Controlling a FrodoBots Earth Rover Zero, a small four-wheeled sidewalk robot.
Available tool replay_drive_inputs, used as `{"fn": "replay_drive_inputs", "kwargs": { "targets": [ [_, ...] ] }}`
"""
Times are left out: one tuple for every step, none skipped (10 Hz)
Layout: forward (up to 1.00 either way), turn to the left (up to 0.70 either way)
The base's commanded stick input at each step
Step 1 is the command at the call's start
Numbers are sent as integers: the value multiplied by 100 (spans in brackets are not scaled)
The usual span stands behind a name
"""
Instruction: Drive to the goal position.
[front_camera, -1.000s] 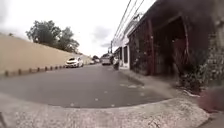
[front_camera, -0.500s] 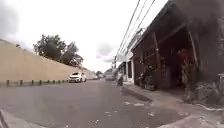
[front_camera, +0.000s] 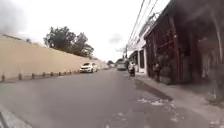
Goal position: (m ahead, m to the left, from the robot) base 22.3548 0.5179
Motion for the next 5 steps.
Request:
{"fn": "replay_drive_inputs", "kwargs": {
  "targets": [
    [70, 0],
    [70, 0],
    [70, 0],
    [70, 0],
    [70, 0]
  ]
}}
